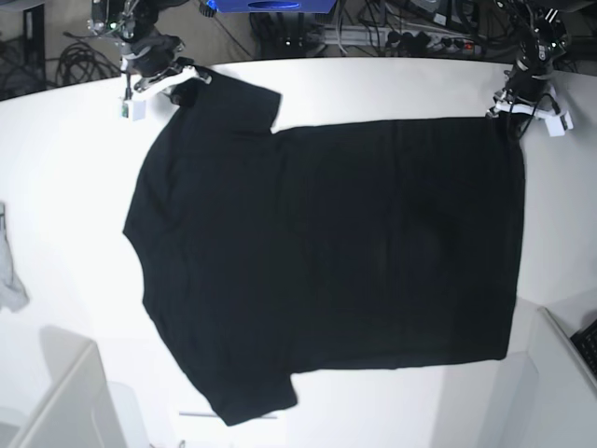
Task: Fold the T-shirt properly
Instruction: 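Close both grippers on the shirt's shoulder edges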
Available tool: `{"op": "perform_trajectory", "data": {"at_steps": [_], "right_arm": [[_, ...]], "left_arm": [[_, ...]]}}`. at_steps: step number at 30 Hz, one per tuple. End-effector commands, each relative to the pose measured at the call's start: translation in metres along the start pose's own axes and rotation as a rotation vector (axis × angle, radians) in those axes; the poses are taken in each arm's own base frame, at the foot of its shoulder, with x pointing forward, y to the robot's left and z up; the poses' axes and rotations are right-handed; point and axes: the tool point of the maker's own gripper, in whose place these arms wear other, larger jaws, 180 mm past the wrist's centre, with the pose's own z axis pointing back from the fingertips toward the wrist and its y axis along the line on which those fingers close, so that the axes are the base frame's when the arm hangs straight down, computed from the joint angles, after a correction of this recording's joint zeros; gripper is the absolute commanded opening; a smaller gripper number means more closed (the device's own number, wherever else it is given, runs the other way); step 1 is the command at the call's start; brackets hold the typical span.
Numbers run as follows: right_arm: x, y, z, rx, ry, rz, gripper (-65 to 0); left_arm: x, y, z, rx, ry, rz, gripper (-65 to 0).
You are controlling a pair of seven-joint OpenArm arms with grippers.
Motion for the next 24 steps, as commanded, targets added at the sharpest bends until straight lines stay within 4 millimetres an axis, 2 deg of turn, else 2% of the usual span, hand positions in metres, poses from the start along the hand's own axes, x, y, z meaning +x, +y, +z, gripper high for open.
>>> {"op": "perform_trajectory", "data": {"at_steps": [1, 6, 9, 15, 19, 24], "right_arm": [[-0.014, -0.012, 0.004, -0.039, 0.068, 0.02, -65.0], [-0.013, -0.014, 0.007, -0.042, 0.065, 0.03, -65.0], [-0.016, -0.016, 0.009, -0.048, 0.072, 0.029, -65.0], [-0.007, -0.029, 0.023, -0.09, 0.036, 0.021, -65.0], [-0.008, -0.029, 0.033, -0.096, 0.033, 0.03, -65.0], [-0.019, -0.028, 0.042, -0.099, 0.055, 0.027, -65.0]], "left_arm": [[-0.003, 0.003, 0.003, 0.013, 0.031, -0.018, -65.0], [-0.002, 0.003, 0.004, 0.013, 0.033, -0.026, -65.0], [0.003, 0.005, 0.011, 0.016, 0.036, -0.07, -65.0], [0.012, 0.002, 0.026, 0.016, 0.032, -0.139, -65.0], [0.005, 0.009, 0.033, 0.031, 0.053, -0.144, -65.0], [-0.009, 0.019, 0.043, 0.055, 0.093, -0.148, -65.0]]}}
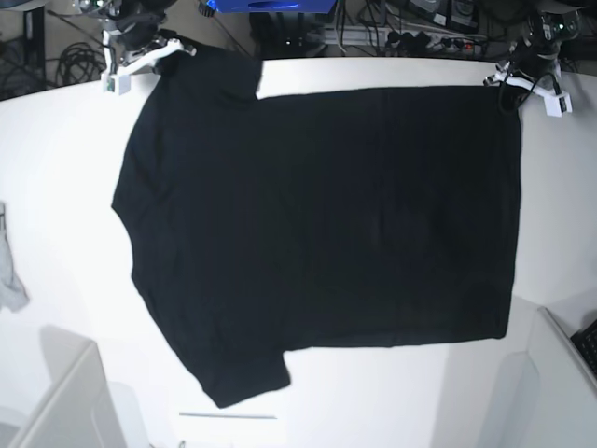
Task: Fold the T-shirt properly
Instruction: 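Close both grippers on the shirt's shoulder edges, then lift the shirt's shoulder edge with both grippers and pull it taut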
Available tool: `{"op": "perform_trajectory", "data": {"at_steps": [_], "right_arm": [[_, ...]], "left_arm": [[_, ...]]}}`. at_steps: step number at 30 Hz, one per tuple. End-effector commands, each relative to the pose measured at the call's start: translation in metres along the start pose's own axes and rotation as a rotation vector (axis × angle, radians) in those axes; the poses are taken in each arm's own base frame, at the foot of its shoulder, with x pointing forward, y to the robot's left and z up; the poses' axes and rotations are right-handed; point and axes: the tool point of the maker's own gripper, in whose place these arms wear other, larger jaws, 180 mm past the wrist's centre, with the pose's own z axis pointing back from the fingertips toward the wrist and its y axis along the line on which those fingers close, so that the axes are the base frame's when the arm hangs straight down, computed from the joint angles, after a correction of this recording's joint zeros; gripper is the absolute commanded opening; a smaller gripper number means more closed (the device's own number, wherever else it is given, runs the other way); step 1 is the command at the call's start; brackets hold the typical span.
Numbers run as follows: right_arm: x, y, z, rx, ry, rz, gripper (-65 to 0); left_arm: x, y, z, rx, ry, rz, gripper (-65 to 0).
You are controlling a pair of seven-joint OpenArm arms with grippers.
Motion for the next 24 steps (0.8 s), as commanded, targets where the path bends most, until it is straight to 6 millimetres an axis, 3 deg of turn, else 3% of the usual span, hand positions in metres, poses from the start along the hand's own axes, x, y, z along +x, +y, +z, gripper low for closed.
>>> {"op": "perform_trajectory", "data": {"at_steps": [1, 5, 10, 17, 24], "right_arm": [[0.003, 0.001, 0.005, 0.004, -0.013, 0.001, -65.0], [0.0, 0.002, 0.011, 0.002, -0.01, 0.006, -65.0], [0.007, 0.006, 0.012, 0.01, -0.031, 0.015, -65.0], [0.044, 0.022, 0.015, 0.045, -0.127, 0.054, -65.0], [0.072, 0.032, 0.01, 0.07, -0.19, 0.067, -65.0]], "left_arm": [[0.008, 0.002, 0.006, 0.002, -0.016, -0.025, -65.0], [0.005, -0.002, 0.018, -0.001, -0.01, -0.059, -65.0], [0.018, -0.014, 0.022, -0.022, -0.041, -0.094, -65.0], [0.034, -0.022, 0.024, -0.006, -0.083, -0.091, -65.0], [0.061, -0.031, 0.011, -0.012, -0.107, -0.082, -65.0]]}}
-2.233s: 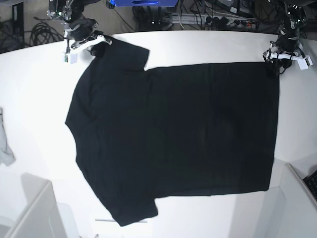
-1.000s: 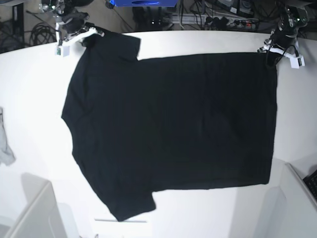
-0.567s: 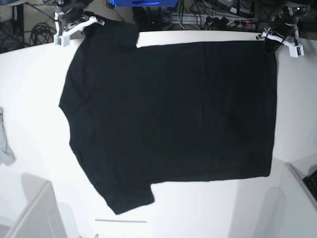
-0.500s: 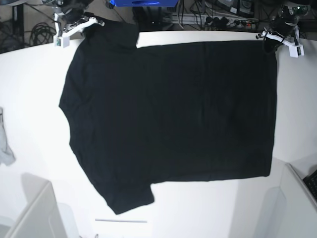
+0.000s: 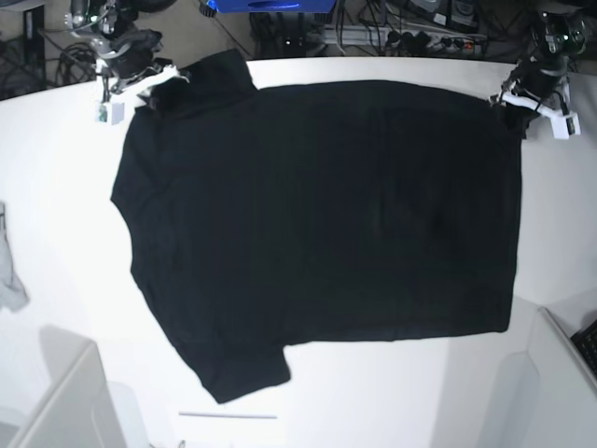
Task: Fold the T-shirt properly
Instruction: 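Lift the shirt's shoulder edge with both grippers and pull it taut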
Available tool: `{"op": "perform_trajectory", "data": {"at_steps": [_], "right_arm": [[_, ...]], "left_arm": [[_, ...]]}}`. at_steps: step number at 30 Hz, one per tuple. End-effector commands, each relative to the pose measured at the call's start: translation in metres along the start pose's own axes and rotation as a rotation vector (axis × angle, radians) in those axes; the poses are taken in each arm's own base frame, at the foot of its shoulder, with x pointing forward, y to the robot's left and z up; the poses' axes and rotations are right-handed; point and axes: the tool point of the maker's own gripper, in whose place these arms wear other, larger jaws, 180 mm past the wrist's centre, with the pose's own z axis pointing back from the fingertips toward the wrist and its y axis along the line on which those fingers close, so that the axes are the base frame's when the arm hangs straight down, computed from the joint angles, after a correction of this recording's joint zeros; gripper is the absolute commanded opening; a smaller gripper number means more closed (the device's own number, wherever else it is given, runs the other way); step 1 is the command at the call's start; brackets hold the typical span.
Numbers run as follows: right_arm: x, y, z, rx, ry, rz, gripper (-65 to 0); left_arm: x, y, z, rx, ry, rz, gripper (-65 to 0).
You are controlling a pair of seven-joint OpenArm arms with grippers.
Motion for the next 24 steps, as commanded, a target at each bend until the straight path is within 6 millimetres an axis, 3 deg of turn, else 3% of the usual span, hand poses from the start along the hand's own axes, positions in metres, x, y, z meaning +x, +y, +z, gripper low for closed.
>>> {"op": "perform_trajectory", "data": {"at_steps": [1, 9, 24], "right_arm": [[0.013, 0.004, 0.002, 0.014, -0.044, 0.008, -65.0], [0.041, 0.017, -0.012, 0.047, -0.061, 0.029, -65.0], [0.102, 0.045, -0.03, 0.108, -0.098, 0.072, -65.0]], "left_arm": [[0.015, 0.0, 0.001, -0.002, -0.028, -0.019, -65.0], [0.035, -0.011, -0.01, -0.025, -0.033, -0.022, -65.0], [0.061, -0.011, -0.023, 0.037, -0.045, -0.099, -65.0]]}}
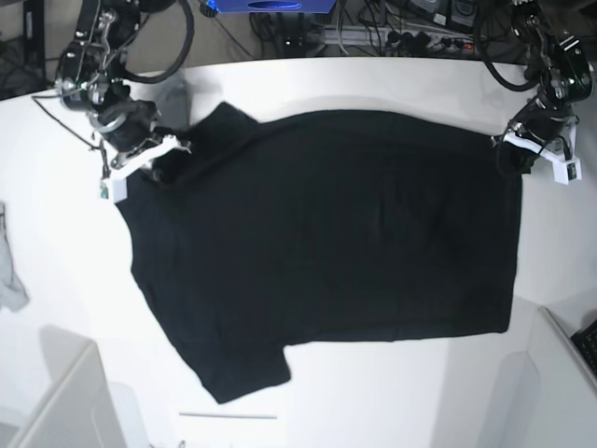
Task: Fold the T-shirt properly
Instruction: 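Lift the shirt's shoulder edge with both grippers and pull it taut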
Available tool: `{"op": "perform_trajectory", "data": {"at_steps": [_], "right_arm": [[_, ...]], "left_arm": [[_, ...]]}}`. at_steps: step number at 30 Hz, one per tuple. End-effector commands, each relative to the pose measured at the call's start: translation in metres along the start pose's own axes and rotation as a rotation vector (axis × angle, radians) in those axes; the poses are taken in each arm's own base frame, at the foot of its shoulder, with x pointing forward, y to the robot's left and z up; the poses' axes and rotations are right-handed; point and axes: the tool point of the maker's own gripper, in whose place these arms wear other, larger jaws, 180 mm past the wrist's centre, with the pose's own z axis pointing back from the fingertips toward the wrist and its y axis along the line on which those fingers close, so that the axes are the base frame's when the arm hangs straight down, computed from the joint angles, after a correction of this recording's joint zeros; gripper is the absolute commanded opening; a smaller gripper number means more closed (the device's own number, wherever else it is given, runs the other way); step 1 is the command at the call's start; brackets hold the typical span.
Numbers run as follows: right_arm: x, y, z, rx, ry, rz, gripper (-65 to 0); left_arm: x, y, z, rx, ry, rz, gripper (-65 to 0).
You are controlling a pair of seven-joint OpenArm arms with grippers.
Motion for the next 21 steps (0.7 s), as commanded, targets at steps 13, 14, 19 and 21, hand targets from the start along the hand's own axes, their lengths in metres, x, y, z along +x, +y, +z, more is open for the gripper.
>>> {"op": "perform_trajectory", "data": {"at_steps": [13, 14, 19, 21], "right_arm": [[0.055, -0.007, -0.021, -0.051, -0.092, -0.01, -65.0], [0.056, -0.007, -0.024, -0.051, -0.09, -0.011, -65.0], [0.059, -0.008, -0.035, -0.046, -0.077, -0.026, -65.0], [0.062, -0.009, -0.039, -0.044, -0.075, -0.032, -65.0]], "left_arm": [[0.034, -0.003, -0.007, -0.015, -0.073, 0.005, -65.0], [0.034, -0.003, -0.008, -0.015, -0.073, 0.006, -65.0], [0.034, -0.002, -0.008, -0.013, -0.072, 0.008, -65.0], [0.034, -0.002, -0.008, -0.013, -0.074, 0.008, -65.0]]}}
